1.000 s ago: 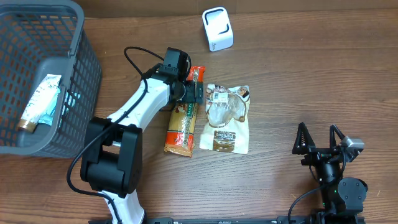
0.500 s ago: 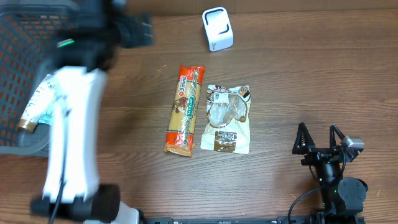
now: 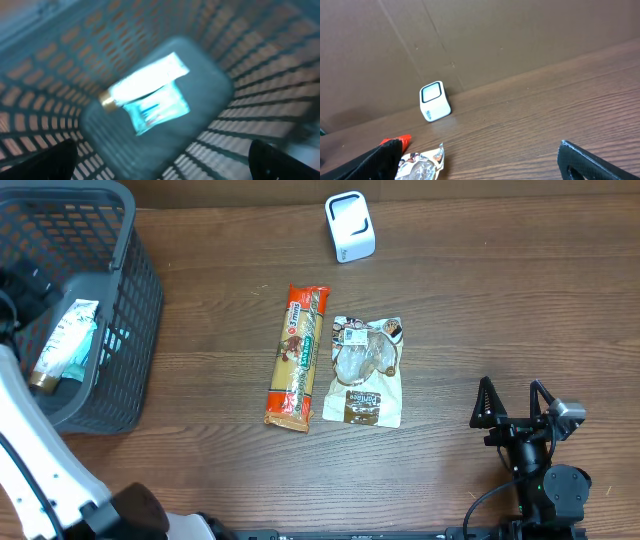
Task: Scan the item barcode
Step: 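Reach into the basket and grasp the mint-green wrapped packet, then place the mint-green packet on top of the mushroom bag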
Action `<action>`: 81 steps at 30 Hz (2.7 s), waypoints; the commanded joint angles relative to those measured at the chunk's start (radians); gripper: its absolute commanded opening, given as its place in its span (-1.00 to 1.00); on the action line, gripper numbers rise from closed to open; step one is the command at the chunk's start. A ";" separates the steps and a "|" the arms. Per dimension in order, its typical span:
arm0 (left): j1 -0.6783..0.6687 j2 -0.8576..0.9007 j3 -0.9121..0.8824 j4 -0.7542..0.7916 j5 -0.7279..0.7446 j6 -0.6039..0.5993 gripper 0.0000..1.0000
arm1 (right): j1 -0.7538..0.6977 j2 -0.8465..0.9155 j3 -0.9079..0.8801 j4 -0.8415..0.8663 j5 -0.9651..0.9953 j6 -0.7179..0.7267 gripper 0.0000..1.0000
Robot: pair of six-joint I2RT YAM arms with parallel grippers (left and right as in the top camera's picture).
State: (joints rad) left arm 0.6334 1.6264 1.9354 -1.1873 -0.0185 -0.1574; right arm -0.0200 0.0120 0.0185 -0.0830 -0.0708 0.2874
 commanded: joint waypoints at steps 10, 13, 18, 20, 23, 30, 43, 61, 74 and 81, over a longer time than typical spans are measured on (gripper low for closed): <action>0.046 0.023 -0.548 0.470 0.097 0.212 0.99 | -0.008 -0.007 -0.010 0.004 0.006 -0.001 1.00; 0.047 0.079 -0.583 0.560 0.097 0.257 0.99 | -0.008 -0.007 -0.010 0.004 0.006 -0.001 1.00; 0.044 0.192 -0.562 0.598 0.128 0.304 1.00 | -0.008 -0.007 -0.010 0.004 0.006 -0.001 1.00; 0.038 0.229 -0.554 0.600 0.145 0.329 0.99 | -0.008 -0.007 -0.010 0.004 0.006 -0.001 1.00; 0.029 0.278 -0.546 0.620 0.146 0.352 0.99 | -0.008 -0.007 -0.010 0.004 0.006 -0.001 1.00; 0.027 0.316 -0.546 0.699 0.143 0.371 1.00 | -0.008 -0.007 -0.010 0.004 0.006 -0.001 1.00; 0.027 0.445 -0.546 0.721 0.090 0.383 0.99 | -0.008 -0.007 -0.010 0.004 0.006 -0.001 1.00; 0.027 0.381 -0.444 0.623 0.162 0.239 -0.92 | -0.008 -0.007 -0.010 0.004 0.006 -0.001 1.00; 0.021 0.026 0.041 0.221 0.447 0.202 -0.92 | -0.008 -0.007 -0.010 0.004 0.006 -0.001 1.00; -0.127 -0.109 0.037 0.043 0.483 0.201 -0.92 | -0.008 -0.007 -0.010 0.004 0.006 -0.001 1.00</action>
State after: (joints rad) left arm 0.5999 1.5120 1.9839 -1.0870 0.4026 0.0578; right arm -0.0200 0.0120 0.0185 -0.0834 -0.0704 0.2874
